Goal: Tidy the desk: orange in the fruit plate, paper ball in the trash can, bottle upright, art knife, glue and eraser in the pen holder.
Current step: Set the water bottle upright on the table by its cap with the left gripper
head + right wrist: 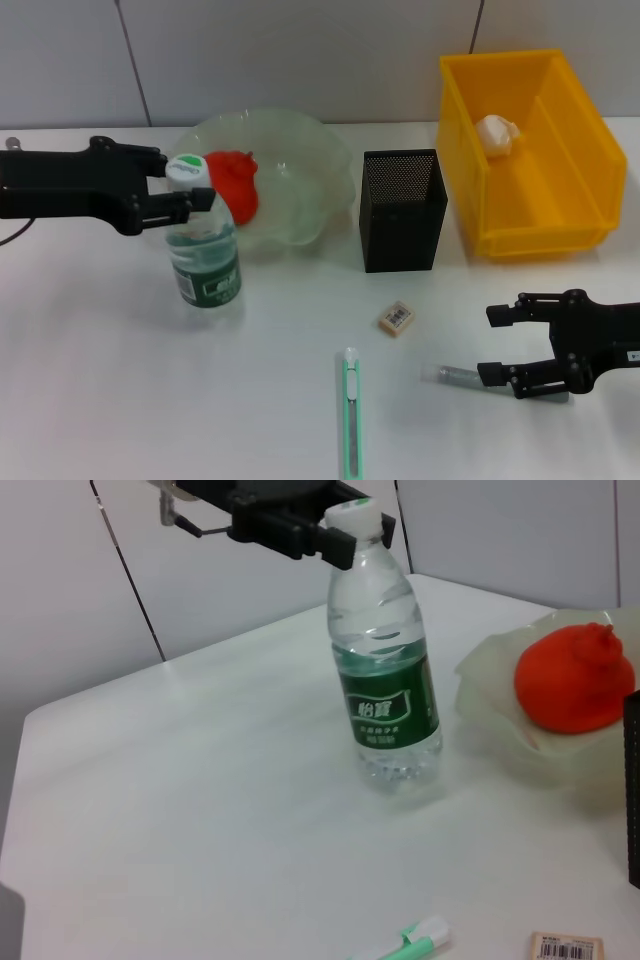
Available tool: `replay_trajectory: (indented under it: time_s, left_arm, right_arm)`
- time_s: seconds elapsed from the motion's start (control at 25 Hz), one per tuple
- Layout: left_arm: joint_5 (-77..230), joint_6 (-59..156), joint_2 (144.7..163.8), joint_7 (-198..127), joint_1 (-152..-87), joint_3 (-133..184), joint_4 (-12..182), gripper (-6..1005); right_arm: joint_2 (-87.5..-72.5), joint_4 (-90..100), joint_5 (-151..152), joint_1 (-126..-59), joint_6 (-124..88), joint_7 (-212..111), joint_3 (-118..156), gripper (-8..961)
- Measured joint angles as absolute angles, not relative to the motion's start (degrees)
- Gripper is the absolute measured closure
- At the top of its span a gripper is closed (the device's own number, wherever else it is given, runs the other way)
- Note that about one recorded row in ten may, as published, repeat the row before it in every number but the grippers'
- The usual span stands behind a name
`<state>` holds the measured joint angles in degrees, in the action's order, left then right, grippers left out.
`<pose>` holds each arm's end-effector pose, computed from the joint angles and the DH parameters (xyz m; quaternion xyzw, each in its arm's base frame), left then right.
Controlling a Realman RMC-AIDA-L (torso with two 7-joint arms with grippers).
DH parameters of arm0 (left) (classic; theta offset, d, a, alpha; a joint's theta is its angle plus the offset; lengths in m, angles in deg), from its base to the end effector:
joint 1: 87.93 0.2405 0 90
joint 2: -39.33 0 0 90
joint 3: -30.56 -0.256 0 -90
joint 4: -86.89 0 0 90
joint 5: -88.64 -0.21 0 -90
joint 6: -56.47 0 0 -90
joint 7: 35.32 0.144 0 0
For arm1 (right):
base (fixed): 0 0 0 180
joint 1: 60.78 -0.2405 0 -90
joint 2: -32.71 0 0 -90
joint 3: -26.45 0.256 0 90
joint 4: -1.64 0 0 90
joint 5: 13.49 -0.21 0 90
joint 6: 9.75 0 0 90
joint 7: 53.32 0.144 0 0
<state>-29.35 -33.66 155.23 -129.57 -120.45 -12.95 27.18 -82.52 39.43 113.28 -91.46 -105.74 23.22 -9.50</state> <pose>-0.2217 0.3707 0.0741 -0.9564 -0.1577 -0.1554 0.1905 0.2877 0.3140 0.0203 -0.9649 0.1906 0.1609 0.0819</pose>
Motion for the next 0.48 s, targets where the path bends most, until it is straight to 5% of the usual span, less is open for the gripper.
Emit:
replay_trajectory:
  time_s: [0.48]
  left_arm:
    - [-29.83,-28.64,154.88,-129.48,-118.95,-12.95,27.60,549]
  right_arm:
    - [-82.51,39.43,113.24,-91.45,-105.72,23.46,-9.49,126]
